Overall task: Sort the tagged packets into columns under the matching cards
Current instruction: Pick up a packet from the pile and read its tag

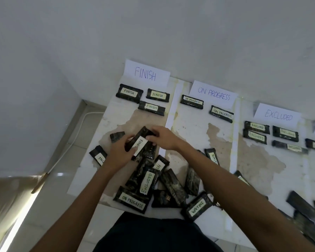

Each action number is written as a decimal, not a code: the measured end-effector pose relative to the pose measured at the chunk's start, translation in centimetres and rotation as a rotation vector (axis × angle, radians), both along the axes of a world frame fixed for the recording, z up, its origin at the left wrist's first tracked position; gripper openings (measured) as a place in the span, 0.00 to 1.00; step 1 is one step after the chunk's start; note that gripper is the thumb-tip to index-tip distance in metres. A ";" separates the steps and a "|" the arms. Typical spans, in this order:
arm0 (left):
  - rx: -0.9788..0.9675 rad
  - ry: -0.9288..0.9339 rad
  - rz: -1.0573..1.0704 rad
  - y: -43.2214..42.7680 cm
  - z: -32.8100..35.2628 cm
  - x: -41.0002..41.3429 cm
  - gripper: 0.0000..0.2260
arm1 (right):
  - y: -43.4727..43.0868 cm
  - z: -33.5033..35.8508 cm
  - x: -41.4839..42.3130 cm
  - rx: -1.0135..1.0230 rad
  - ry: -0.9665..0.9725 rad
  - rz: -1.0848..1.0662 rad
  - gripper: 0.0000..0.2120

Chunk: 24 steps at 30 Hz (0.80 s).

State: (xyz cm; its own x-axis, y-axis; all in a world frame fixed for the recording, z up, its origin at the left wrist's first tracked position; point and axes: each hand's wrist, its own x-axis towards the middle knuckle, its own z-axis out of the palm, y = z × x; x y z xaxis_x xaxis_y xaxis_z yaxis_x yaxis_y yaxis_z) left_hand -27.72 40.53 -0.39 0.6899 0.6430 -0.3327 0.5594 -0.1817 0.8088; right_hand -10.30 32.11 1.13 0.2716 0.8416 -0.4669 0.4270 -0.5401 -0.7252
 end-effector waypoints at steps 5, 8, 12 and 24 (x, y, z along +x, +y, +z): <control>-0.161 -0.047 0.113 0.5 1.3 0.5 0.16 | -1.6 1.8 -0.2 0.021 0.214 -0.244 0.06; -0.258 -0.066 0.180 0.4 1.6 0.4 0.15 | -2.5 2.1 -0.6 0.052 0.306 -0.388 0.05; -0.380 -0.039 0.056 -0.9 2.0 0.8 0.13 | -3.2 1.7 -1.0 0.088 0.252 -0.534 0.12; -0.591 -0.153 0.517 -1.7 0.9 3.9 0.10 | -1.9 0.8 -2.8 0.068 -0.320 -0.070 0.35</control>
State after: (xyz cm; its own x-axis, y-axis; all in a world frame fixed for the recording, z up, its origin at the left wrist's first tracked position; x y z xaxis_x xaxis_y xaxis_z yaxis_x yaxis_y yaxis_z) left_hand -23.80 38.83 0.54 0.4180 0.6405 -0.6443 0.3306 0.5533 0.7645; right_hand -13.11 30.22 1.95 0.4534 0.8421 -0.2920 0.6029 -0.5311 -0.5953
